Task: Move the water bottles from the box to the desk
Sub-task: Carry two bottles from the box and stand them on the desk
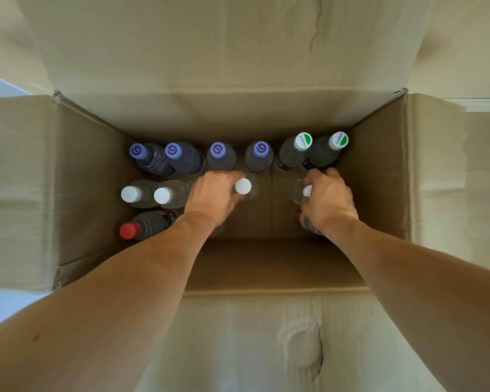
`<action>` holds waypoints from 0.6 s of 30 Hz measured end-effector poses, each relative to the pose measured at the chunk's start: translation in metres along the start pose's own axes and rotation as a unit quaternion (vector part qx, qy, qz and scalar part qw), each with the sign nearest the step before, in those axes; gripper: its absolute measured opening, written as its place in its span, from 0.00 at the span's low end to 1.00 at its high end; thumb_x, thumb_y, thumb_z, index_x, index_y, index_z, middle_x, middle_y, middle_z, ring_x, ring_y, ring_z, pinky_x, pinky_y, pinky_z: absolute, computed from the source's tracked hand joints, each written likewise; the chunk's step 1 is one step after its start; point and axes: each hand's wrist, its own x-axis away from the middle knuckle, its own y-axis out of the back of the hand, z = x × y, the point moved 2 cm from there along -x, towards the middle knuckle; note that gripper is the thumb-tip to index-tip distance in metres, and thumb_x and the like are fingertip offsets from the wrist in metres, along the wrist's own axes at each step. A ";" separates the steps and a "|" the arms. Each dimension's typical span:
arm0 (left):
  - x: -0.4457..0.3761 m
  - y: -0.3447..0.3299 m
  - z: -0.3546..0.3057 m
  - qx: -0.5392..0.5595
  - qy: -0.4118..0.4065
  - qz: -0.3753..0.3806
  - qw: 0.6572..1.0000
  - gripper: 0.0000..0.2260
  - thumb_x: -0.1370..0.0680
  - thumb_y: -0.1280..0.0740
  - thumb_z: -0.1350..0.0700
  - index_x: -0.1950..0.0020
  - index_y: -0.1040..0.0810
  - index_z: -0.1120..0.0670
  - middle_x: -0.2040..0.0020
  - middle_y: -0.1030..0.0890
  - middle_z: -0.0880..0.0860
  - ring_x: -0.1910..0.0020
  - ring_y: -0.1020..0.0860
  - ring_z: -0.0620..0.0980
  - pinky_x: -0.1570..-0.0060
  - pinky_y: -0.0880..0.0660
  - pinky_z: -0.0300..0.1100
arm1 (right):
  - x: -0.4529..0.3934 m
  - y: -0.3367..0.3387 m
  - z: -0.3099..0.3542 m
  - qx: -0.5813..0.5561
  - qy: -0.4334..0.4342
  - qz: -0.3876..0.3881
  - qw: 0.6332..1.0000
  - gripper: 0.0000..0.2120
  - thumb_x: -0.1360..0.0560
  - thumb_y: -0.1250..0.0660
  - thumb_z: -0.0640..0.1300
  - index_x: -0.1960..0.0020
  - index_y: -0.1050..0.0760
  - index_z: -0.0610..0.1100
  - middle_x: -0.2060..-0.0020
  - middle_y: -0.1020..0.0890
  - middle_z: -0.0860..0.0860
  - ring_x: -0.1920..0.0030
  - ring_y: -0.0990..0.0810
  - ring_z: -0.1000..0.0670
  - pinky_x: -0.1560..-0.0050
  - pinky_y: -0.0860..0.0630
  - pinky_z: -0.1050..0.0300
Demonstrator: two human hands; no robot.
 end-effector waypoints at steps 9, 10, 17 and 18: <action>0.008 -0.005 0.034 0.027 0.001 -0.022 0.999 0.16 0.26 0.26 0.57 0.39 0.21 0.52 0.45 0.17 0.54 0.45 0.20 0.58 0.48 0.22 0.55 | -0.002 -0.034 0.039 -0.058 0.096 0.017 0.994 0.14 0.25 0.28 0.43 0.41 0.25 0.47 0.41 0.27 0.45 0.45 0.22 0.40 0.50 0.25 0.51; 0.006 -0.008 0.035 0.028 0.004 -0.013 0.999 0.18 0.27 0.25 0.57 0.38 0.22 0.52 0.44 0.18 0.54 0.44 0.20 0.58 0.48 0.22 0.55 | -0.003 -0.038 0.041 -0.062 0.108 0.017 0.992 0.14 0.26 0.28 0.44 0.41 0.25 0.47 0.42 0.27 0.45 0.46 0.22 0.41 0.52 0.26 0.53; -0.014 -0.032 0.045 0.010 0.053 0.073 0.996 0.36 0.30 0.22 0.60 0.24 0.32 0.51 0.33 0.23 0.56 0.35 0.24 0.59 0.37 0.26 0.54 | -0.024 -0.061 0.031 -0.050 0.124 0.064 0.989 0.32 0.30 0.23 0.44 0.30 0.31 0.49 0.32 0.30 0.45 0.37 0.24 0.41 0.39 0.24 0.47; -0.016 -0.036 0.048 0.012 0.056 0.077 0.995 0.37 0.30 0.22 0.61 0.24 0.32 0.51 0.33 0.22 0.56 0.35 0.24 0.60 0.37 0.26 0.53 | -0.028 -0.066 0.027 -0.048 0.118 0.082 0.989 0.36 0.31 0.21 0.43 0.28 0.33 0.49 0.31 0.30 0.45 0.34 0.26 0.40 0.37 0.25 0.46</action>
